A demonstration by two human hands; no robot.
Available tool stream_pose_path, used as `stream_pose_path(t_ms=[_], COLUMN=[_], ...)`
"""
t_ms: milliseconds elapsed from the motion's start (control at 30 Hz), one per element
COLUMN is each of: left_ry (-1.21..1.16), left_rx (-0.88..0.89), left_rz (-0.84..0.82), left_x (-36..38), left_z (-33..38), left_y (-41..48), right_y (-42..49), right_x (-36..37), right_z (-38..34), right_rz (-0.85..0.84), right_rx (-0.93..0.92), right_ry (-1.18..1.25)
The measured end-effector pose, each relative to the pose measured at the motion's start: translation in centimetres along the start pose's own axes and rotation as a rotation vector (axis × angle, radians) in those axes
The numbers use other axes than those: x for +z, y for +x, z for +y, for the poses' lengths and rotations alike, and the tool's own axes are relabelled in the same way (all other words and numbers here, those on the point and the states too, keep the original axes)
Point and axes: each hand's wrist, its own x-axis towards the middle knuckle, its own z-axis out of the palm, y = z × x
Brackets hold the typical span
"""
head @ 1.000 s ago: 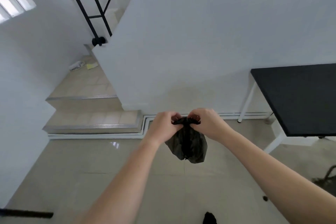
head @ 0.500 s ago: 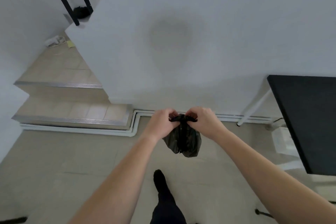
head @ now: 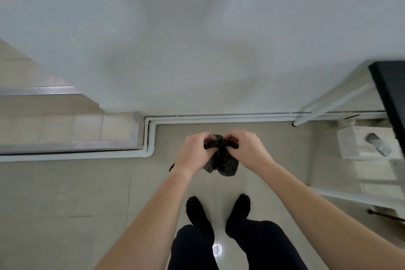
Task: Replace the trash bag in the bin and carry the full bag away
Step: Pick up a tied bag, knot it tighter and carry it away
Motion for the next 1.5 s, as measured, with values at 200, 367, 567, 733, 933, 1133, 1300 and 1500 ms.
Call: stream_pose_path(t_ms=[200,367,567,733,933,1133,1300,1500], left_ry=[-0.020,-0.011,-0.002,-0.013,0.039,0.100,0.244,0.283], left_rx=[-0.053,-0.071,-0.071,-0.036,0.017,0.110,0.123,0.131], left_rz=[-0.037,-0.042,-0.080,-0.038,-0.025,-0.043,-0.128,-0.145], left_x=[6.2,11.4,17.4,21.9,25.9,27.9,28.3,27.7], left_z=[-7.1,-13.8,-21.3,-27.0,-32.2,-34.5,-34.6,-34.0], left_y=[8.8,15.7,23.0,28.1,32.4,34.9,36.3,36.0], right_y=[9.2,16.6,24.7,30.3,34.5,36.6,37.5,36.8], right_x=[6.1,11.4,18.5,23.6,28.3,30.2,31.1,29.7], right_z=[6.6,11.7,18.9,23.7,28.4,31.0,32.0,31.5], right_rz=[-0.045,-0.069,-0.070,-0.027,0.022,0.062,0.044,0.005], right_rx=[0.047,0.058,0.030,-0.044,-0.112,-0.158,-0.189,-0.218], right_ry=[-0.013,-0.017,-0.067,-0.060,-0.060,-0.130,-0.211,-0.253])
